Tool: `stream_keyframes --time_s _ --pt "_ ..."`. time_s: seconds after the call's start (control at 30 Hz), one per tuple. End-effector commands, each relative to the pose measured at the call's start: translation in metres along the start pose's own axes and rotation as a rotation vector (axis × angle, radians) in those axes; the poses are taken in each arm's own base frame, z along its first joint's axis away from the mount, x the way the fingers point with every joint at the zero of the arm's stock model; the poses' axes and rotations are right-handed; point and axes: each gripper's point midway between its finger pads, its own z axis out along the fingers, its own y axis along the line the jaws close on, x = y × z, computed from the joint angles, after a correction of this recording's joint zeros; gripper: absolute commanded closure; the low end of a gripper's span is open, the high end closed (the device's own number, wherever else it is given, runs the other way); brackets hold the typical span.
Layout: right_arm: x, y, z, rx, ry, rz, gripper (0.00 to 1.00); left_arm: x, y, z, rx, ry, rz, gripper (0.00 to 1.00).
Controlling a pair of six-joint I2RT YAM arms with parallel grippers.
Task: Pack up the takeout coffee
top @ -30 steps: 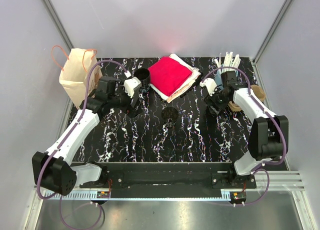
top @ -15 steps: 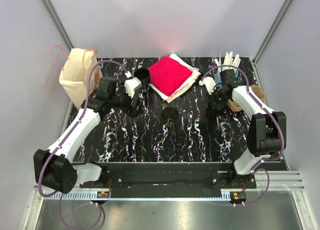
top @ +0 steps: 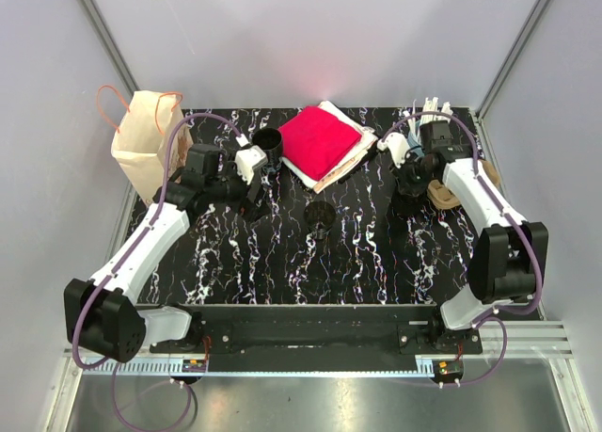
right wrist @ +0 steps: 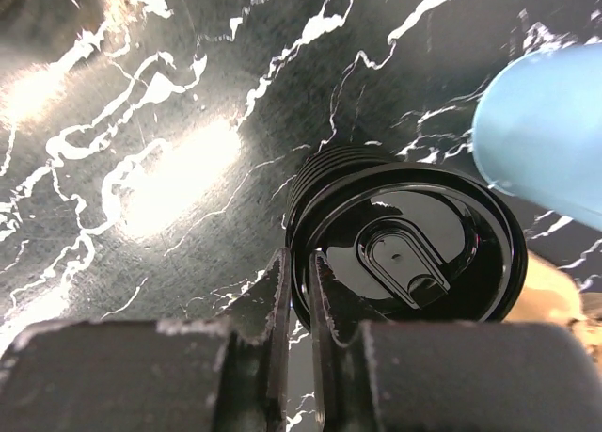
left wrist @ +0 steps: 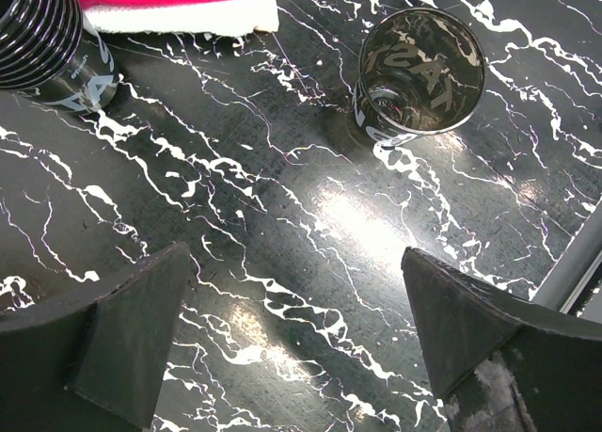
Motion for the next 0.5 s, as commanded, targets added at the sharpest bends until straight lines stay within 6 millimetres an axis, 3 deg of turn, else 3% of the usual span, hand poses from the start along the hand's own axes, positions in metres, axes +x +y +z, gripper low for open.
stream_keyframes --time_s 0.0,0.1,0.2,0.23,0.27,0.33,0.37,0.47 --pt "-0.028 0.002 -0.029 0.003 -0.08 -0.013 0.95 -0.018 -0.002 -0.003 0.029 -0.07 0.075 0.01" --pt "-0.05 0.017 -0.051 -0.077 -0.141 0.005 0.96 -0.037 0.001 -0.013 0.008 -0.114 0.169 0.01" --pt "-0.094 0.042 -0.095 -0.201 -0.289 -0.007 0.96 -0.066 0.007 -0.025 -0.037 -0.161 0.297 0.01" --pt "-0.096 0.053 -0.104 -0.247 -0.297 0.002 0.96 -0.073 0.008 -0.027 -0.044 -0.169 0.33 0.01" --pt "-0.103 0.06 -0.114 -0.274 -0.324 -0.004 0.95 -0.085 0.002 -0.032 -0.016 -0.198 0.419 0.01" --pt "-0.119 0.082 -0.131 -0.361 -0.385 -0.019 0.95 -0.092 -0.013 -0.038 0.045 -0.248 0.531 0.01" --pt "-0.124 0.091 -0.138 -0.388 -0.402 -0.028 0.94 -0.097 -0.028 -0.041 0.113 -0.304 0.63 0.01" --pt "-0.137 0.122 -0.149 -0.493 -0.437 -0.057 0.94 -0.112 -0.051 -0.049 0.228 -0.374 0.68 0.01"
